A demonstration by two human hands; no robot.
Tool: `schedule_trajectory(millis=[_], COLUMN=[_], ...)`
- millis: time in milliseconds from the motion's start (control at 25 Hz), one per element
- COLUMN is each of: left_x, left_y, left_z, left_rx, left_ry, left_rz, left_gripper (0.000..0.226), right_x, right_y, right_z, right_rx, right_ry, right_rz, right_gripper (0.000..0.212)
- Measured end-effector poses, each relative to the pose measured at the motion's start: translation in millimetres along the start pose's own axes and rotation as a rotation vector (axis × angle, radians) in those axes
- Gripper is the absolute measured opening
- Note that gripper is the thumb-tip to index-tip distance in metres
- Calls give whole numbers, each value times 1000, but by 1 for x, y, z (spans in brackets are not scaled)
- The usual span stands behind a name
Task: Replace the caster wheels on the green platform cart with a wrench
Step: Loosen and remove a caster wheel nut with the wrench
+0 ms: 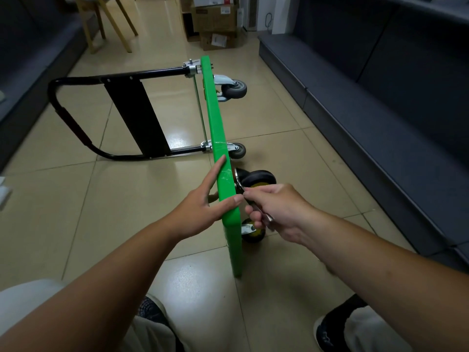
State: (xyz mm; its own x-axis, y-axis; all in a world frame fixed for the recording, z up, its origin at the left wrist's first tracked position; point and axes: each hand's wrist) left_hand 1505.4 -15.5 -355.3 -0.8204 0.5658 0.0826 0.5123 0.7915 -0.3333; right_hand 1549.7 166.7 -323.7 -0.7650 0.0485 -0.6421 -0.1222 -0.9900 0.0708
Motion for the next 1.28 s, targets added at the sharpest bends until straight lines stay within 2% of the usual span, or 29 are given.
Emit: schedule_trajectory(millis=[80, 240, 480, 840, 1000, 1160, 1280], left_x=[-2, -2, 0, 2, 1, 1, 0], left_y=[-1, -1, -1, 3, 3, 4, 5], left_z=[0, -1, 2, 7, 6, 6, 7], left_rx=[-23, -59, -47, -9, 12, 15, 25], left_ry=[-17, -65, -45, -8, -18, -32, -24], left_rz=[22, 71, 73, 71, 62, 61, 56], left_gripper=[85, 84, 84, 81, 77, 75, 73], right_x=[-2, 0, -2, -8, -8, -6, 1], right_y=[3, -3, -7, -5, -5, -7, -3], right_z=[2, -8, -6, 16, -1, -33, -48], right_rx=[-41, 29, -40, -43, -11, -15, -14], right_ry=[26, 36, -32, -15, -20, -124, -190], right_rz=[23, 85, 126, 172, 179, 116, 130], right_gripper=[14, 21, 18, 22, 22, 29, 33])
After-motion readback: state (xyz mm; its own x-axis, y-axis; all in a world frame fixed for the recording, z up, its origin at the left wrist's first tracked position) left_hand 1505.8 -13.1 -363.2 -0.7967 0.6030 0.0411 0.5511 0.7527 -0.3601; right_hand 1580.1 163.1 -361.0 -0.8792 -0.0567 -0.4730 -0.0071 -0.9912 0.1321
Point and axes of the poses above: each hand's wrist, its own x-axis towards the middle knuckle, its own y-axis out of the palm, z = x × y, and after that the axes turned 9 degrees about y, right-handed
